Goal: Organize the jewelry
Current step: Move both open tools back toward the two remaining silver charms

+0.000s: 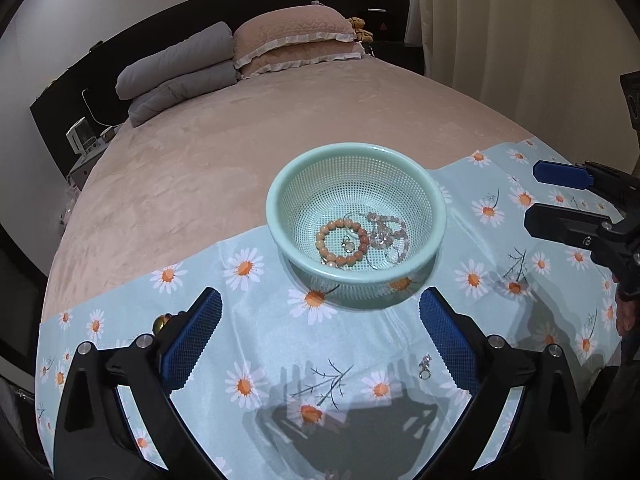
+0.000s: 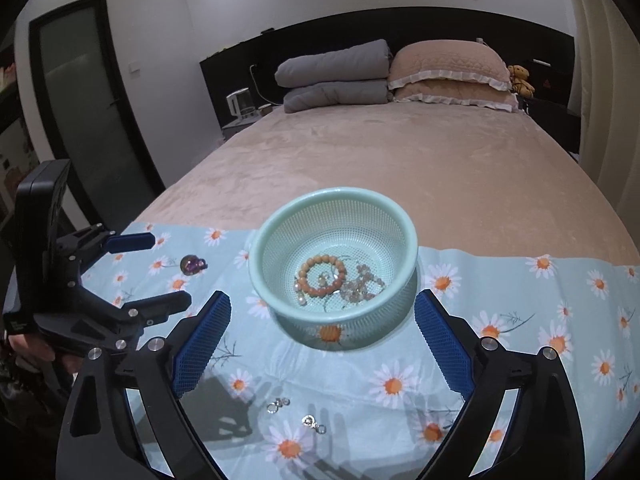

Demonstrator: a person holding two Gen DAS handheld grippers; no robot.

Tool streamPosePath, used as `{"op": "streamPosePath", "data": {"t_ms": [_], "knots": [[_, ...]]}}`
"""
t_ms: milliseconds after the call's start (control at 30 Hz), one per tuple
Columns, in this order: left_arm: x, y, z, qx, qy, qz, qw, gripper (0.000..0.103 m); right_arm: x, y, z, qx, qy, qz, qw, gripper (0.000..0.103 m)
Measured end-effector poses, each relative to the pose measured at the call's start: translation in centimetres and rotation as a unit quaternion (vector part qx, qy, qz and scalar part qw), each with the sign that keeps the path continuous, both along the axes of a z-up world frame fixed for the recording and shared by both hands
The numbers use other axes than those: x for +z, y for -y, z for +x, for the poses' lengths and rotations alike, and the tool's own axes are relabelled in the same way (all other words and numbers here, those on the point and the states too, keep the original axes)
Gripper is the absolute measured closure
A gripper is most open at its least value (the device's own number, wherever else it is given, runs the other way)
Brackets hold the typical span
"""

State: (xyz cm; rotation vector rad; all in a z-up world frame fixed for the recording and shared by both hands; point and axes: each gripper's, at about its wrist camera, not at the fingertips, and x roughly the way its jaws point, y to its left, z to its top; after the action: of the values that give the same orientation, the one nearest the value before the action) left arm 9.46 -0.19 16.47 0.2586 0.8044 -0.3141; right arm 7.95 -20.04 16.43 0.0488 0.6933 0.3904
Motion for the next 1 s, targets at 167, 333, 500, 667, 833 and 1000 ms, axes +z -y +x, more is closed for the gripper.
{"op": "streamPosePath", "data": {"t_ms": [167,333,500,667,833,1000], "knots": [[-2.4,0.3,-1.9,-0.006,-0.021,0.001,0.9998,0.006,-3.3,-1.0,-2.0,0.016,-0.028,-0.048,0.998,0.014],[-5.3,1.0,-3.3,-0.019,-0.048,-0.015,0.9985,0.006,-6.0,-1.4,-3.7,0.026,-0.04,-0.063,0.997,0.014],[-8.2,2.6,-5.1,-0.063,-0.045,-0.01,0.9969,0.006,-9.1,-1.9,-4.7,0.04,-0.06,-0.071,0.995,0.014],[-11.4,4.0,-5.0,-0.069,-0.055,0.019,0.996,0.006,-12.0,-2.0,-4.7,0.029,-0.072,-0.085,0.993,0.014],[-13.8,5.0,-4.3,-0.073,-0.052,0.044,0.995,0.006,-14.7,-1.7,-3.8,0.012,-0.101,-0.1,0.99,0.014],[-15.0,5.5,-3.9,-0.093,-0.026,0.051,0.994,0.006,-16.4,-1.1,-3.3,0.007,-0.105,-0.093,0.99,0.012]]}}
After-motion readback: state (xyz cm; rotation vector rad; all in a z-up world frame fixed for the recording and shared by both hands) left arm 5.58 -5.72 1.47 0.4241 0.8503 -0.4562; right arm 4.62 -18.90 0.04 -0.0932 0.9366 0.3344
